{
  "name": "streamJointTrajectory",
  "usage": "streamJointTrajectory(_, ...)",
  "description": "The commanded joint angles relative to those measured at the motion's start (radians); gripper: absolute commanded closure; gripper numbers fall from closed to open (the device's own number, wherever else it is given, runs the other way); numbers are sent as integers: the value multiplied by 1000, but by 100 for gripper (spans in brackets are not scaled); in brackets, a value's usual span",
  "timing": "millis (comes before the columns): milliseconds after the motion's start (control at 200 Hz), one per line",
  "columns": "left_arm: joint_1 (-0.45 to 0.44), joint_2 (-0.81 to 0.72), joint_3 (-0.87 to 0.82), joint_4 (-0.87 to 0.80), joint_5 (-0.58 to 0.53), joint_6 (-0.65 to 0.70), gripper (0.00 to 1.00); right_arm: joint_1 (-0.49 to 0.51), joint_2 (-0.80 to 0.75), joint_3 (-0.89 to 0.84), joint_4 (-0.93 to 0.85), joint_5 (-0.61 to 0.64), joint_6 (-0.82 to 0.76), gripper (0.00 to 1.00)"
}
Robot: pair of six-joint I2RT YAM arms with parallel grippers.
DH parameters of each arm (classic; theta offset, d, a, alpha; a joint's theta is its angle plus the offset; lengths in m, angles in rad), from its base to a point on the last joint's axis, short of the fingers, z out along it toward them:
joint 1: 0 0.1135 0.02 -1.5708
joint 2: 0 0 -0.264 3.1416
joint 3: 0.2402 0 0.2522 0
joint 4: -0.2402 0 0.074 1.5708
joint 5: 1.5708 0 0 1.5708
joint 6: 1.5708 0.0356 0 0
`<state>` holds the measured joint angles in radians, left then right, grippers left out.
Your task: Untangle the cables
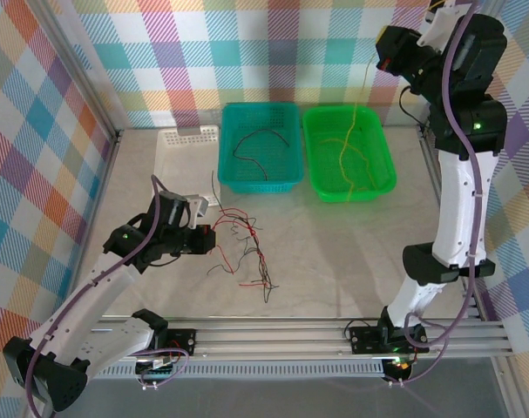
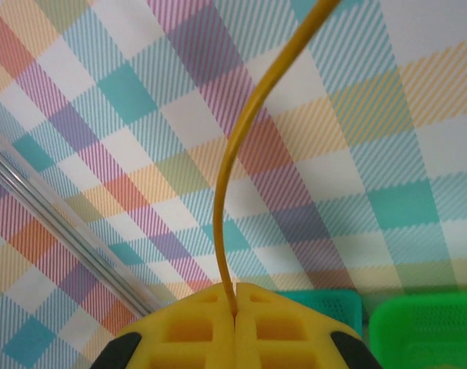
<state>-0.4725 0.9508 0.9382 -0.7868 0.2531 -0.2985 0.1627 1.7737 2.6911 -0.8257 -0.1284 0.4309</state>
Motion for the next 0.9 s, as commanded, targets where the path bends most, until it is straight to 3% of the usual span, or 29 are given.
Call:
streamJointTrajectory(0, 5, 2, -19, 23, 16, 1, 100, -8, 59, 61, 76, -8, -8, 100)
streamJointTrajectory(210, 5, 8, -27, 34, 23, 7, 100, -29, 195, 125, 178, -27, 15, 100)
streamJointTrajectory(375, 5, 15, -24, 34, 6, 12, 100, -24, 277, 94, 132, -79, -10, 100)
streamJointTrajectory(470, 5, 27, -19, 33, 4, 14, 100, -23, 284, -59, 139, -62, -37, 100)
streamJointTrajectory(685, 5, 27, -22, 36, 23, 0, 100, -32, 242, -582, 377, 25, -46, 100)
streamJointTrajectory(895, -7, 20, -5, 49, 54, -31, 100, -59, 339, -696, 288, 65, 40, 100)
